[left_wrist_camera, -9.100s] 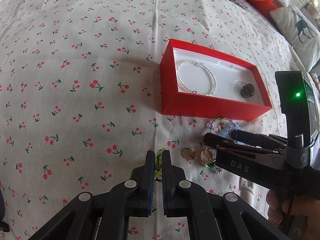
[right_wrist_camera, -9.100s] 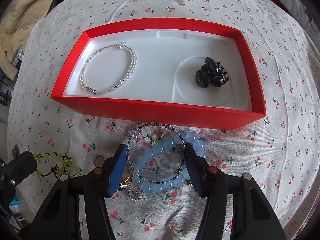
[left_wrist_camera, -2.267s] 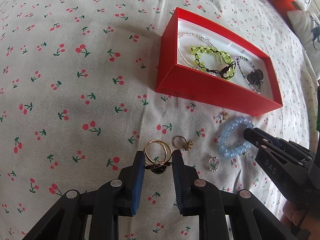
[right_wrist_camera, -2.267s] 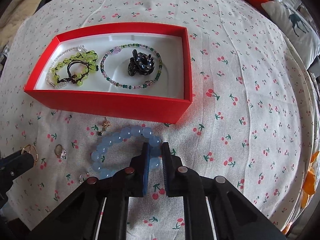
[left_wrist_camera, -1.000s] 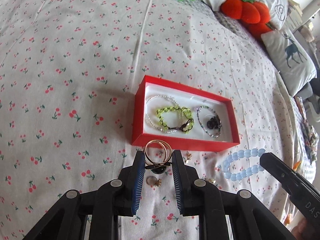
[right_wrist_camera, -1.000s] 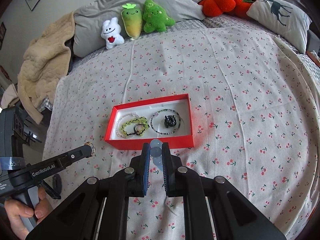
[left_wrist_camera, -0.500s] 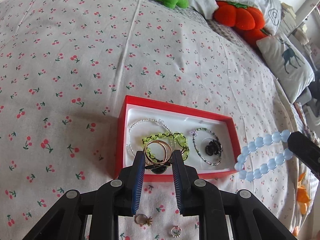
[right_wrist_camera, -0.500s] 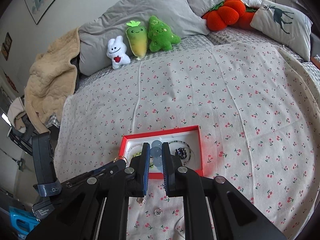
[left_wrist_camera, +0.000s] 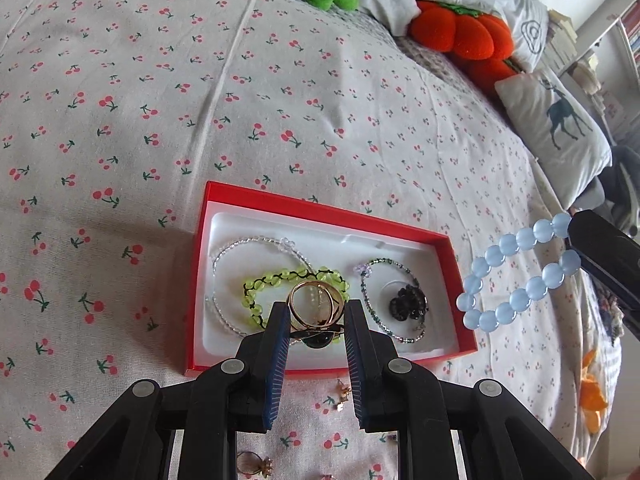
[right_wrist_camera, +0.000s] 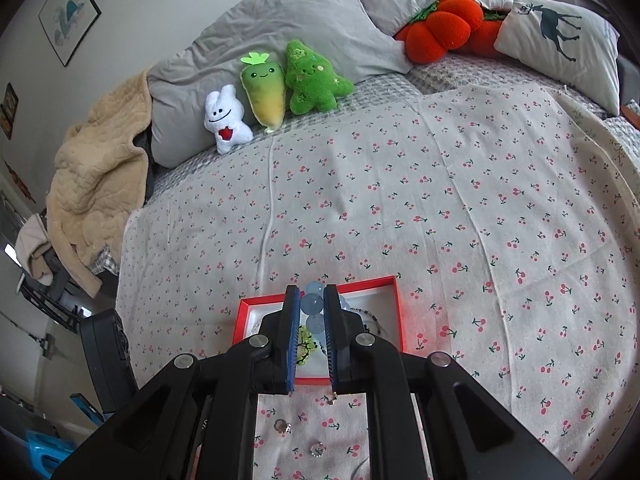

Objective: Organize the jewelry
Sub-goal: 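Carry the gold rings with the left tool while the right tool carries the blue bracelet over the box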

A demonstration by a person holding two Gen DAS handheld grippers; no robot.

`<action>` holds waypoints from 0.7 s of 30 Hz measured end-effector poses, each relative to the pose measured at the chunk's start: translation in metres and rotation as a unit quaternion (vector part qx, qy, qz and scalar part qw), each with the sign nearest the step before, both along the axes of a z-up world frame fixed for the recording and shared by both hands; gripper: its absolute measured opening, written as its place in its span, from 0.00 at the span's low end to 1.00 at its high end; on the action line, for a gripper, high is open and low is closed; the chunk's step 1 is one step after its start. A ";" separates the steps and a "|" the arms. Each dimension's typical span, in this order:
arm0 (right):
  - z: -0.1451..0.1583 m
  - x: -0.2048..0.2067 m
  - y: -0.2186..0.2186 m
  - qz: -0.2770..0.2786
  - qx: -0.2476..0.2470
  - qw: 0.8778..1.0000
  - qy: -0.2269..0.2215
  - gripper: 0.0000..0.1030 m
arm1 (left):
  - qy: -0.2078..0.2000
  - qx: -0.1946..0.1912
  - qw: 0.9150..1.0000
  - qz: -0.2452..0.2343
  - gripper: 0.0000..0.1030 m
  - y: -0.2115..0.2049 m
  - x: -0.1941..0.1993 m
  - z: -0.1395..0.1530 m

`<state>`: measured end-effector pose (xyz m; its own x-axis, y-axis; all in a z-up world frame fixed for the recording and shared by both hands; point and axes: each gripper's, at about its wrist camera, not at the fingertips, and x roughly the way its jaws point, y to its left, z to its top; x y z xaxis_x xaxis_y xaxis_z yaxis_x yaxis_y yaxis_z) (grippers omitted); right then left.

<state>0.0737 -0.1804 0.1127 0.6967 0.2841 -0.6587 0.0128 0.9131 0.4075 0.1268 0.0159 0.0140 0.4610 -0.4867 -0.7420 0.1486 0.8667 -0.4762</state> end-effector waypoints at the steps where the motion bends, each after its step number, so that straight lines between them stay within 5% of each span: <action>1: -0.001 0.001 -0.001 -0.003 0.005 1.000 0.001 0.12 | 0.002 -0.004 1.000 0.001 0.21 0.000 0.000 -0.002; 6: -0.008 0.010 0.003 -0.003 0.047 0.999 0.014 0.12 | 0.009 -0.025 0.999 0.019 0.21 0.001 -0.001 -0.010; 15: -0.017 0.020 0.026 0.027 0.050 0.998 0.019 0.12 | 0.001 -0.001 0.999 0.049 0.21 0.010 0.001 -0.010; 21: -0.041 0.031 0.028 0.027 0.056 0.997 0.051 0.12 | 0.006 -0.022 0.998 0.059 0.22 0.018 0.002 -0.007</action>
<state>0.1050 -0.1525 0.0712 0.6097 0.3942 -0.6877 0.0119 0.8629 0.5052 0.1292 0.0342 0.0072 0.5087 -0.4620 -0.7265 0.0413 0.8560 -0.5154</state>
